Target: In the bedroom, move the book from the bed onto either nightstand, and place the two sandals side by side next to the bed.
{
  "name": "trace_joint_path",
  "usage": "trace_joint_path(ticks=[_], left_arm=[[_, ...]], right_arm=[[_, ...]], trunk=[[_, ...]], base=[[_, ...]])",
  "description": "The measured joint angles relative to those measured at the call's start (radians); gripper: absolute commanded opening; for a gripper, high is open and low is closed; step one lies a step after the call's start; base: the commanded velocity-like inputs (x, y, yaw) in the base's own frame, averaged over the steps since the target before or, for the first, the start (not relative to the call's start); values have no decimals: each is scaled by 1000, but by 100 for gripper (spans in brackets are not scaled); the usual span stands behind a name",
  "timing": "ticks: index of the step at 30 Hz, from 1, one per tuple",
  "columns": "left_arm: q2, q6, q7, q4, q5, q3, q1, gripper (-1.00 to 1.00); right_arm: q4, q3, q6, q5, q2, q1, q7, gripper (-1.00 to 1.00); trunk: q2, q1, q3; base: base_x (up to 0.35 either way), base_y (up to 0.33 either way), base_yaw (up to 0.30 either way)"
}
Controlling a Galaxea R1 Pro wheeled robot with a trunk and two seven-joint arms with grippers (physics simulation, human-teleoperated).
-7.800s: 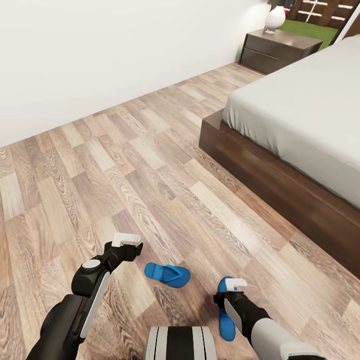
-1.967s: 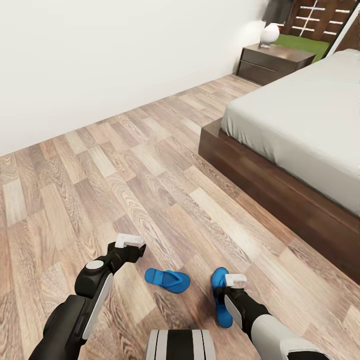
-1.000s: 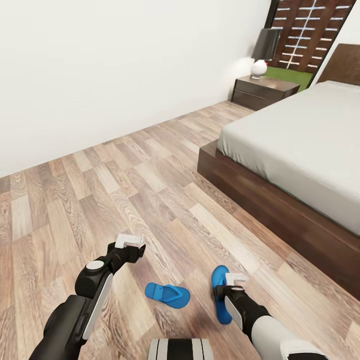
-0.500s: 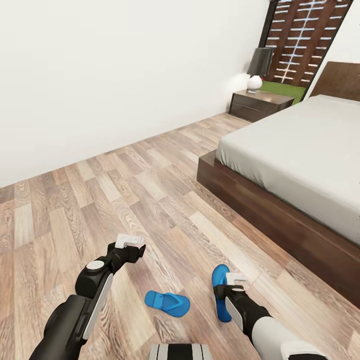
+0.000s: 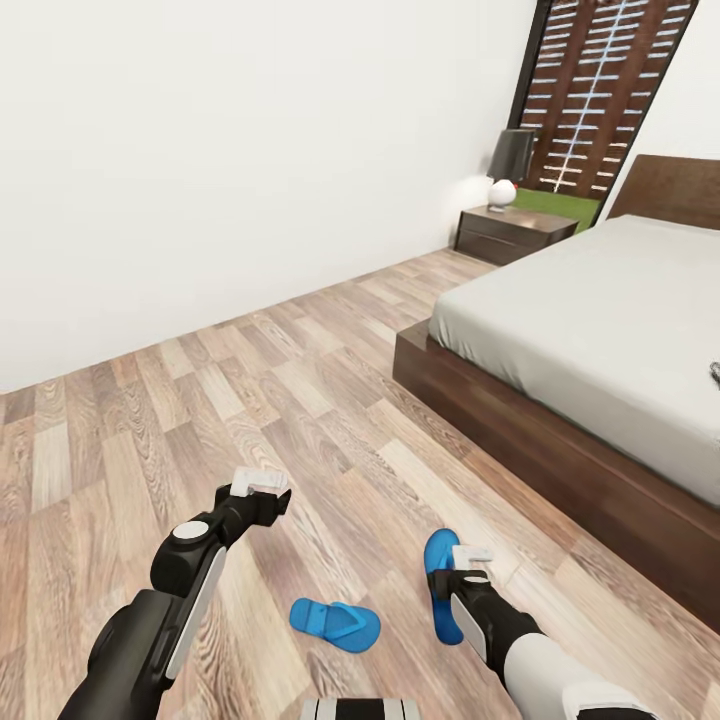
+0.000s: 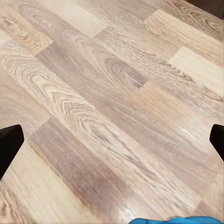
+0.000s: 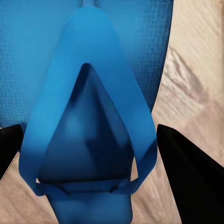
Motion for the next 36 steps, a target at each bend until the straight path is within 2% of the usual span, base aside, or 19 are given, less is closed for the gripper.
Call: trace_joint_path(ticks=[9,28,29,36], left_arm=[[-1,-1,0,7,-1,-1,0,100],[-2,-21,2,77,-3,-2,-1,100],[-2,-28,2,89,-3,-2,-1,100],[-3,-182,4,349,2,2,-2,100]], right_arm=[[2,1,0,1,0,0,0,-100],[2,1,-16,4,-1,2,-1,-100],[2,1,-18,4,-1,2,-2,-100],[0,1,-28,5,-1,4,-5,-100]], trunk=[[2,-4,35],[7,-13,108],[7,-13,112],[8,-16,139]], base=[[0,0,0],[0,0,0],[0,0,0],[0,0,0]])
